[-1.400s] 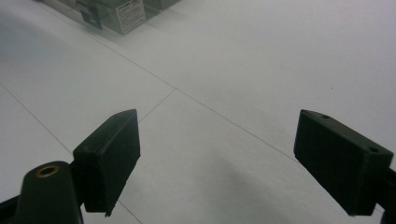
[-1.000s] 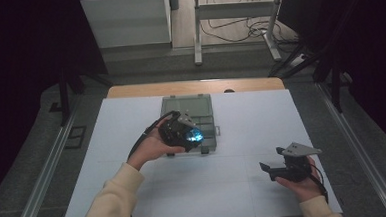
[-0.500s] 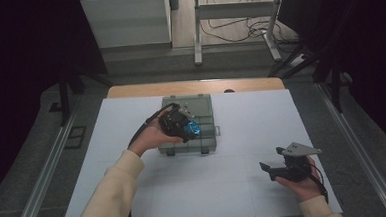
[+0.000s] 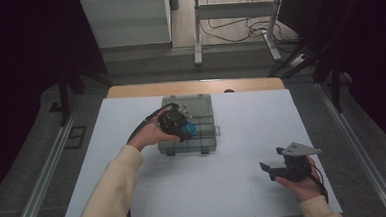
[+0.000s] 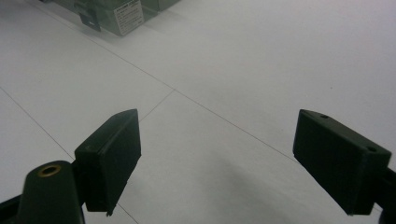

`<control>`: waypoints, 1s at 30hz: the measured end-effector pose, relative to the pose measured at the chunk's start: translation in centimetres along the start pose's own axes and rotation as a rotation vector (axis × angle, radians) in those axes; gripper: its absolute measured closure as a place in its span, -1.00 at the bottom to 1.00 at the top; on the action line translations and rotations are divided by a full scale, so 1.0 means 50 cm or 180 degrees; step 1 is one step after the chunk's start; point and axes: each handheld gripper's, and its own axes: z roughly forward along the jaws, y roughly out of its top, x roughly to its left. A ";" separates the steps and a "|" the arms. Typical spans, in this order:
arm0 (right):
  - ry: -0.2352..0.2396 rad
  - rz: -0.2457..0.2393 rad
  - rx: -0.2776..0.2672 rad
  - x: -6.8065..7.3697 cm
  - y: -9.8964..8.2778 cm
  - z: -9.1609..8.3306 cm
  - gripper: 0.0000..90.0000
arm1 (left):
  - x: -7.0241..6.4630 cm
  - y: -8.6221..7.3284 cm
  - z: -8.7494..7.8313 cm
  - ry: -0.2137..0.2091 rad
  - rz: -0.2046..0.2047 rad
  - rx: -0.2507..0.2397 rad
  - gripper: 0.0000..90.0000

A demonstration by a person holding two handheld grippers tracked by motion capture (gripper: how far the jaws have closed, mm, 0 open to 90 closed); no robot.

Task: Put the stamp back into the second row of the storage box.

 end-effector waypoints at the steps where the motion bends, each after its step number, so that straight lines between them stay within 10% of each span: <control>1: -0.0001 0.0000 0.0000 0.000 0.000 0.000 -0.66 | 0.000 -0.002 0.003 -0.0008 0.0015 0.0018 -0.09; 22: -0.0002 -0.0006 0.0013 0.000 -0.001 0.002 -0.66 | -0.009 -0.004 0.028 -0.0053 0.0121 0.0112 -0.11; 26: -0.0005 -0.0008 0.0016 0.000 -0.001 0.002 -0.66 | -0.011 0.000 0.019 -0.0021 0.0050 0.0040 -0.74; 30: -0.0006 -0.0013 0.0018 0.001 -0.001 0.002 -0.66 | -0.012 0.002 0.001 0.0016 -0.0079 -0.0078 -0.86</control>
